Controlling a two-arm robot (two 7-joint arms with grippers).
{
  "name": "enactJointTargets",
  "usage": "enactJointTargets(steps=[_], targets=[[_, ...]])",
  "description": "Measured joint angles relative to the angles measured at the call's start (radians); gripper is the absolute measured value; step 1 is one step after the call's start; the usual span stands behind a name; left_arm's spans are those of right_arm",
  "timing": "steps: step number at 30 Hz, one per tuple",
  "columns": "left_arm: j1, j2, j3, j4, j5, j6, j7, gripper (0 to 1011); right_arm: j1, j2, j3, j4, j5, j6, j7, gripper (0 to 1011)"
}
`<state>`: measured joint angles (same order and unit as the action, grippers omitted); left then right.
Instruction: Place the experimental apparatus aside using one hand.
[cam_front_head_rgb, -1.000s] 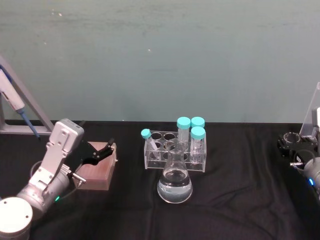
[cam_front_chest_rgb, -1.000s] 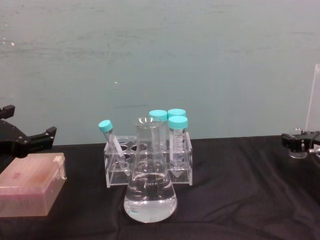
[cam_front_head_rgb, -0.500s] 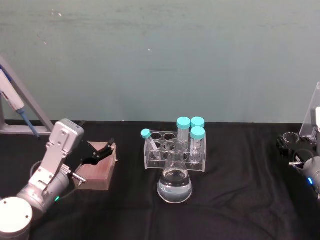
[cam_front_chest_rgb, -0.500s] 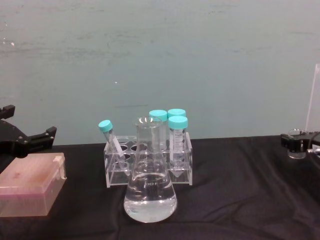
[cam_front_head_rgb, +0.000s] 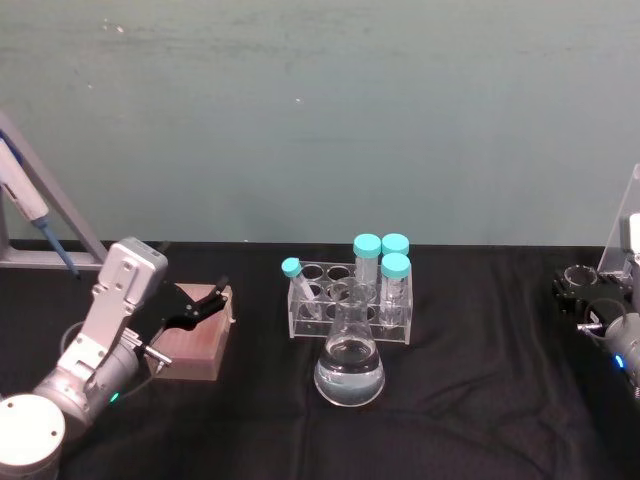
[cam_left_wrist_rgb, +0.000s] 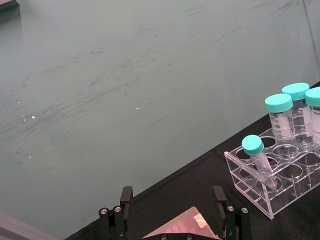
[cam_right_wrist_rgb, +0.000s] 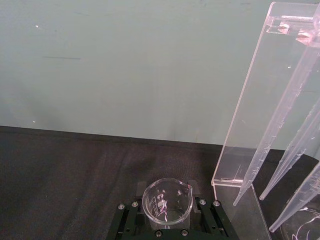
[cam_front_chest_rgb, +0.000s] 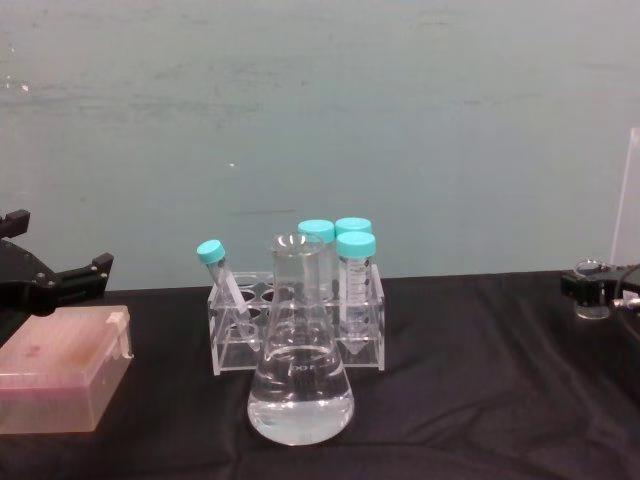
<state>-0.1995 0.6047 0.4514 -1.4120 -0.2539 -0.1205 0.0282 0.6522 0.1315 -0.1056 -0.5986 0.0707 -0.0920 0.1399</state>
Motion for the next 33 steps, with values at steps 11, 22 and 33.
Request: enactJointTargets(steps=[11,22,33], targets=[[0.0,0.0,0.0,0.0,0.0,0.0,0.0,1000,0.008,-0.005,0.014,0.01,-0.009,0.002,0.009,499],[0.0,0.0,0.0,0.0,0.0,0.0,0.0,1000,0.008,-0.004,0.012,0.009,-0.008,0.003,0.009,499],[0.0,0.0,0.0,0.0,0.0,0.0,0.0,1000,0.007,-0.003,0.01,0.008,-0.007,0.003,0.009,499]])
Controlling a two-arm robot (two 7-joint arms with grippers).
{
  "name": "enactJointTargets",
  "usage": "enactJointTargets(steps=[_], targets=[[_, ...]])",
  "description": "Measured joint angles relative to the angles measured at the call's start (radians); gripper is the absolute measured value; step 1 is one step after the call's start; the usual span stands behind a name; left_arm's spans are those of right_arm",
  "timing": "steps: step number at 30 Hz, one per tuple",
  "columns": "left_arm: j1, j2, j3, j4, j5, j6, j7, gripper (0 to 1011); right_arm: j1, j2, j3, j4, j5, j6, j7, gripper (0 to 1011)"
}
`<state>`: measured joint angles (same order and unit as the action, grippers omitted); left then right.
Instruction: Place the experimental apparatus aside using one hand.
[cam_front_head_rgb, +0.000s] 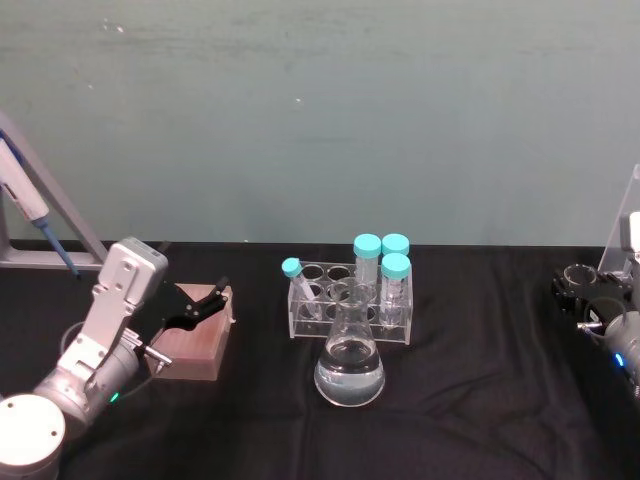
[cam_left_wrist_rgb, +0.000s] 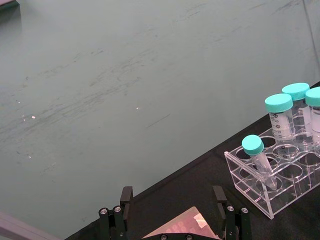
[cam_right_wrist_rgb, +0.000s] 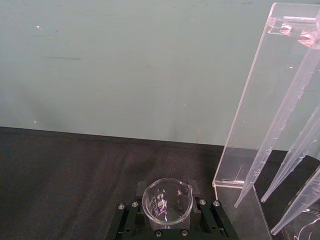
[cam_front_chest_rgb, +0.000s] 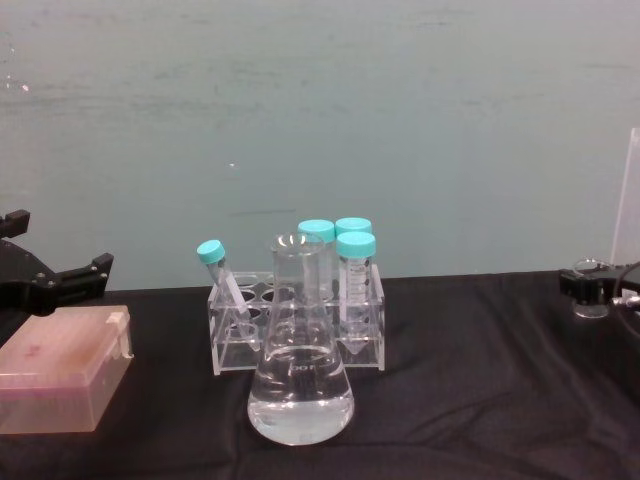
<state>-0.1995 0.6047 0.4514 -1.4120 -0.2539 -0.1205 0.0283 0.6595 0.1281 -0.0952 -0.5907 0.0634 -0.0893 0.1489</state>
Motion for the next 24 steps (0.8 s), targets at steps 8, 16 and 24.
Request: enactJointTargets(steps=[8,16,24], targets=[[0.0,0.0,0.0,0.0,0.0,0.0,0.0,1000,-0.001,0.0,0.0,0.0,0.001,0.0,0.0,557],[0.0,0.0,0.0,0.0,0.0,0.0,0.0,1000,-0.001,0.0,0.0,0.0,0.001,0.0,-0.001,820],[0.0,0.0,0.0,0.0,0.0,0.0,0.0,1000,-0.001,0.0,0.0,0.0,0.001,0.0,-0.001,1003]])
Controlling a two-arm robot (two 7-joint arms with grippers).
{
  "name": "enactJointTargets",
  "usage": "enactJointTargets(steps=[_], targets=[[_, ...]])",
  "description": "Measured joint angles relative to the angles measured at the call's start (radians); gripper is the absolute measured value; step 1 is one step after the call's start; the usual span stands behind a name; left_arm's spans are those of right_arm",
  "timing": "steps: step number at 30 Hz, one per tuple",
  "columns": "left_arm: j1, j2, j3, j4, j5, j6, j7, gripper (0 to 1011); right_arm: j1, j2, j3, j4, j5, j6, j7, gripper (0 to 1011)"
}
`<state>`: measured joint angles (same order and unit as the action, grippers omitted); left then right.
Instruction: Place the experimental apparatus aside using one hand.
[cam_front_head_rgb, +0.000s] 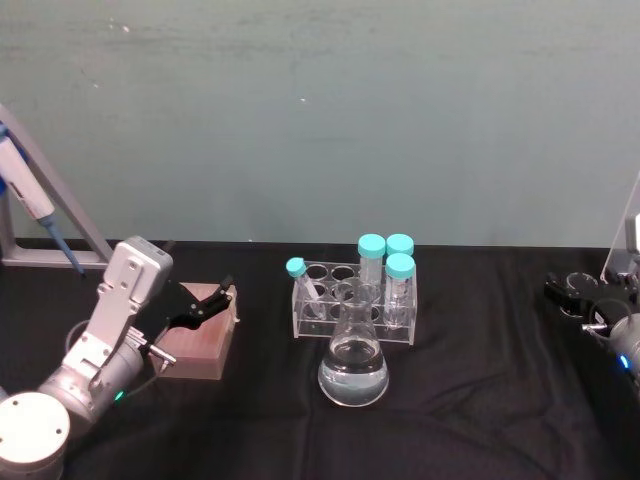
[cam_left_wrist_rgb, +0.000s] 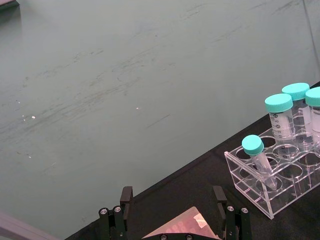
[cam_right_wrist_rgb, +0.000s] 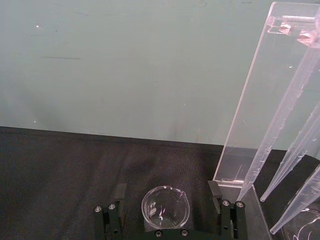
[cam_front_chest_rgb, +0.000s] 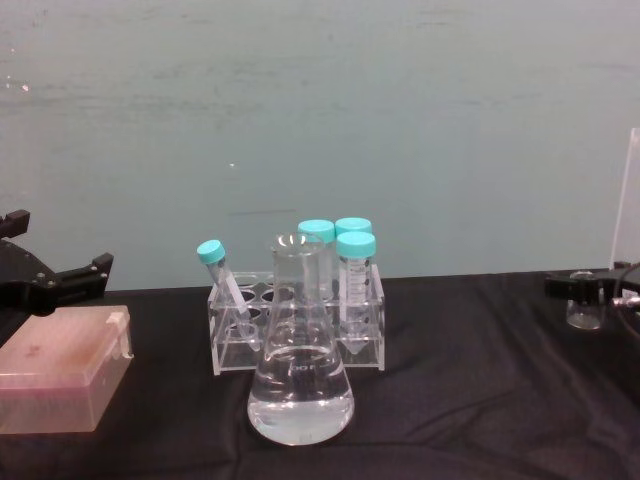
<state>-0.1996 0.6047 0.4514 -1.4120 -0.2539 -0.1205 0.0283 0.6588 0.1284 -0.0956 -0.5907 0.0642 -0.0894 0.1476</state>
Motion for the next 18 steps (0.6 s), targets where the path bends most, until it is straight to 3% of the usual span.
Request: enactJointTargets(steps=[18], targets=[[0.0,0.0,0.0,0.0,0.0,0.0,0.0,1000,-0.009,0.001,-0.002,-0.016,-0.008,-0.003,0.0,1000]])
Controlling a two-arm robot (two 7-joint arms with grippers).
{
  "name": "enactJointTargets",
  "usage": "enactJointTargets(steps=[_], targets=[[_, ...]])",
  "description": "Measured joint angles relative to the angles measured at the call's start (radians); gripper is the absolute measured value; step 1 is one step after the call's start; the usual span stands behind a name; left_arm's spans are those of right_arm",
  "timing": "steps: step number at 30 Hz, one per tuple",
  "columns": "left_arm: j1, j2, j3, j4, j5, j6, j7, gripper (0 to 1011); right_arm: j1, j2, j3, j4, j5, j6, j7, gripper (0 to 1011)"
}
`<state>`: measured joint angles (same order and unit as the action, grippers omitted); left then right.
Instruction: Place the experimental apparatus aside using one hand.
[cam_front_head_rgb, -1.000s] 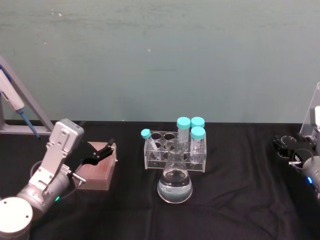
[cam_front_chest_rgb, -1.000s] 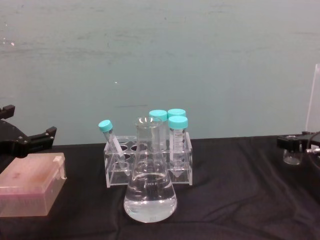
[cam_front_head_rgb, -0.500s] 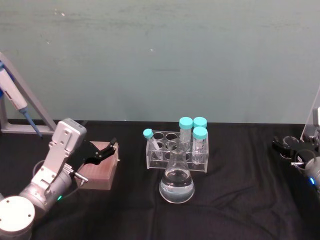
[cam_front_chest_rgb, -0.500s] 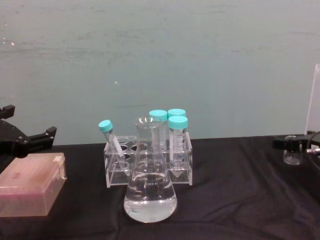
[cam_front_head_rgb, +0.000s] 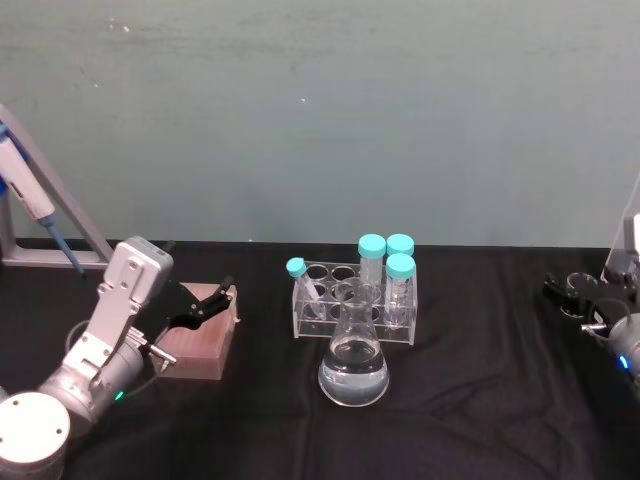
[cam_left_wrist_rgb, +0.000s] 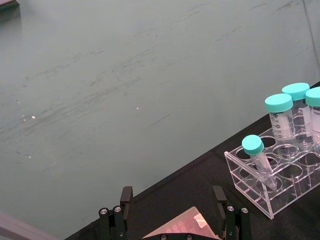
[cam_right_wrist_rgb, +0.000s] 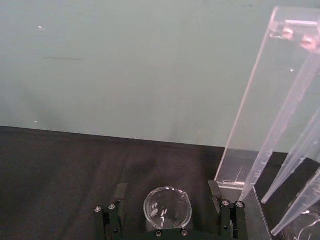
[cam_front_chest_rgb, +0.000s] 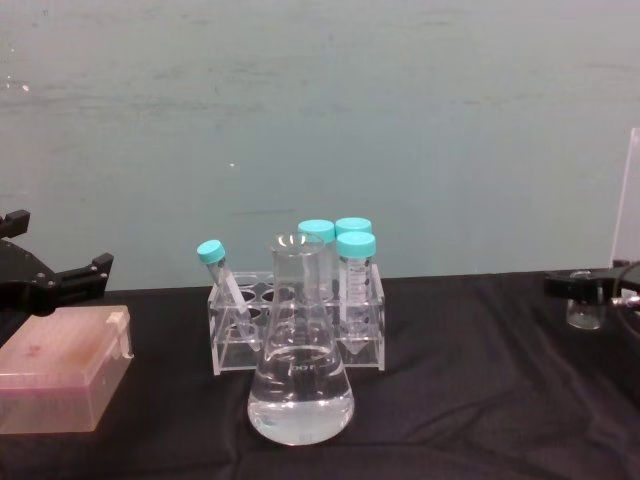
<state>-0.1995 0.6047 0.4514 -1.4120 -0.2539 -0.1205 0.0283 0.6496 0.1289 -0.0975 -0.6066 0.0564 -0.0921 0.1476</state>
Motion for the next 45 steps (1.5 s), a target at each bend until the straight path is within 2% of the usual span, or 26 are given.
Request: enactJointTargets(steps=[14,20,34,45], targets=[[0.0,0.0,0.0,0.0,0.0,0.0,0.0,1000,-0.082,0.016,-0.017,-0.168,-0.031,-0.03,0.035,1000],[0.0,0.0,0.0,0.0,0.0,0.0,0.0,1000,-0.131,0.03,-0.029,-0.263,-0.03,-0.034,0.075,1000],[0.0,0.0,0.0,0.0,0.0,0.0,0.0,1000,-0.235,0.086,-0.076,-0.46,0.02,-0.017,0.205,1000],[0.0,0.0,0.0,0.0,0.0,0.0,0.0,1000,-0.288,0.136,-0.124,-0.548,0.08,-0.022,0.33,1000]])
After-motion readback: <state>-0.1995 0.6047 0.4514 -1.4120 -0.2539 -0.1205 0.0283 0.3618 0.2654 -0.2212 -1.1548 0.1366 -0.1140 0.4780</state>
